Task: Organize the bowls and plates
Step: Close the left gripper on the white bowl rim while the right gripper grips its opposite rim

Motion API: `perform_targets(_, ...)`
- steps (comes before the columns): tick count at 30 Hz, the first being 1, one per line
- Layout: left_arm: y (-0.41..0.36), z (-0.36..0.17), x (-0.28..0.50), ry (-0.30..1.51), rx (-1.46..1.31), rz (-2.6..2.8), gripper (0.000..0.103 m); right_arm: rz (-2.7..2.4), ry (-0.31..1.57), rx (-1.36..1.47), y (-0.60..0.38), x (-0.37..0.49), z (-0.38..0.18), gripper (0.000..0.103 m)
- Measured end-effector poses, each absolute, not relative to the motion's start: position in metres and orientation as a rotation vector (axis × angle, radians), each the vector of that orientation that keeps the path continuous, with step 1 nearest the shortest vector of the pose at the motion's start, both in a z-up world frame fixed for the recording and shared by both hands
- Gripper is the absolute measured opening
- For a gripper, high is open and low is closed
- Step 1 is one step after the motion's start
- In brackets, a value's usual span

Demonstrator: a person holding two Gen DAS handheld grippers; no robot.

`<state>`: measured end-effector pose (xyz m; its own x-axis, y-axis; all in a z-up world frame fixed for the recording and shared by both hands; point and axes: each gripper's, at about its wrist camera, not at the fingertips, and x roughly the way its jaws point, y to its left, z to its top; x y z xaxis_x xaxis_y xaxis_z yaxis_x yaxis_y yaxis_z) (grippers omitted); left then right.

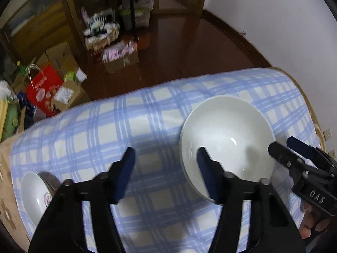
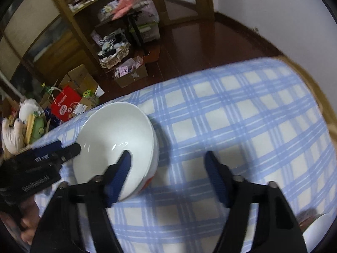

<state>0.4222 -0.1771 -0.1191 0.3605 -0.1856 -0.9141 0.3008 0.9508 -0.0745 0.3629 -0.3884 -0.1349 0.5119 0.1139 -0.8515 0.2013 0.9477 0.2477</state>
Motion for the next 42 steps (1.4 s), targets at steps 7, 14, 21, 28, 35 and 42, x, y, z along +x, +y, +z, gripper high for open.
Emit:
perform_targets(7,-0.173,-0.133,0.426,1.192,0.047,-0.333,0.037,-0.010,1.127,0.416,-0.384,0.371,-0.158,0.029)
perform_targets(14,-0.175,-0.137,0.416,1.132,0.011,-0.311,0.013,0.004,1.135,0.448,-0.372,0.370,-0.166,0.021)
perform_targets(21,-0.180,-0.142,0.404,1.146,0.059,-0.349,0.007,0.003,1.120,0.465,-0.371,0.359,-0.169,0.017)
perform_targets(28,-0.171,-0.138,0.391,1.172,0.026,-0.324,0.008,-0.009,1.081,0.367,-0.356,0.342,-0.154,0.015)
perform_targets(35,-0.161,-0.119,0.366,1.197,0.058,-0.329,0.008,0.011,1.071,0.408,-0.353,0.316,-0.142,0.015)
perform_targets(42,-0.137,-0.093,0.335,1.179,0.067,-0.327,0.008,0.032,1.044,0.416,-0.334,0.287,-0.121,0.016)
